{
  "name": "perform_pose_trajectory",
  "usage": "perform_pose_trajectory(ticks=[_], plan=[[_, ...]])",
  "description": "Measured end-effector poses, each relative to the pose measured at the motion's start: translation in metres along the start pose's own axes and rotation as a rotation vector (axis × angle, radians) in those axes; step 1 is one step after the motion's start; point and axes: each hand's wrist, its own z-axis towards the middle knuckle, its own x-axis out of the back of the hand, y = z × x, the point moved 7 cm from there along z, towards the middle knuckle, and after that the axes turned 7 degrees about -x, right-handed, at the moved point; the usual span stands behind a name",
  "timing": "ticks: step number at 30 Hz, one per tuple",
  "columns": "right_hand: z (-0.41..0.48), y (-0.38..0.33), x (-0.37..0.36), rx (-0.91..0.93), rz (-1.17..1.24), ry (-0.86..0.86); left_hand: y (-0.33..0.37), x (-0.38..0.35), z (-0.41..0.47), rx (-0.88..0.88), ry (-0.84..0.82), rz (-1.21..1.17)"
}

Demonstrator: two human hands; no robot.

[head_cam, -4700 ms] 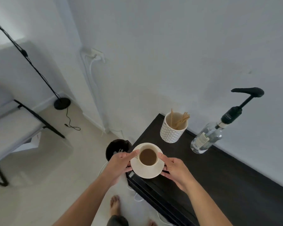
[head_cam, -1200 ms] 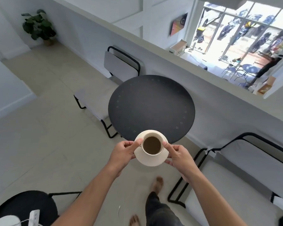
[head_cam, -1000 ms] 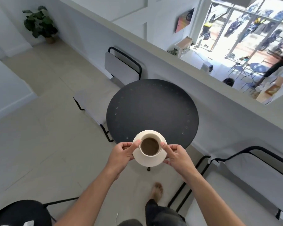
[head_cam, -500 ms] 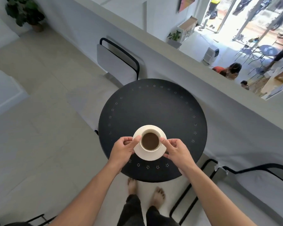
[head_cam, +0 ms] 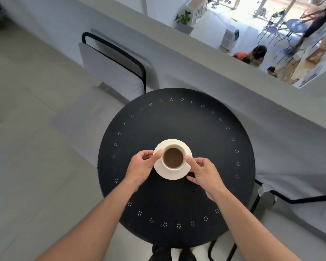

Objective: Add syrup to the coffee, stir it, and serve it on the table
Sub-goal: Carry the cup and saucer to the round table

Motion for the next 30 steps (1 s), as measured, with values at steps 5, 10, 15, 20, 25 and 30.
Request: perform_pose_trajectory(ticks=[5,10,15,20,25,30], plan=[[0.037,-0.008,-0.005,0.021,-0.109,0.086,-0.007,-0.004,0.043,0.005,-0.051,-0.012],[0.058,-0.016,-0.006,0.048,-0.208,0.157,-0.018,-0.008,0.066,0.025,-0.068,-0.037],[0.064,-0.020,-0.009,0.075,-0.321,0.187,-0.023,-0.006,0.075,0.022,-0.036,0.057],[0.065,-0.021,-0.014,0.109,-0.370,0.181,-0.018,-0.004,0.072,-0.035,-0.038,0.146],[0.063,-0.024,-0.013,0.142,-0.409,0.200,-0.013,-0.002,0.072,-0.128,-0.017,0.223],[0.068,-0.023,0.003,0.413,-0.606,0.409,-0.020,0.011,0.074,-0.496,0.181,0.578]])
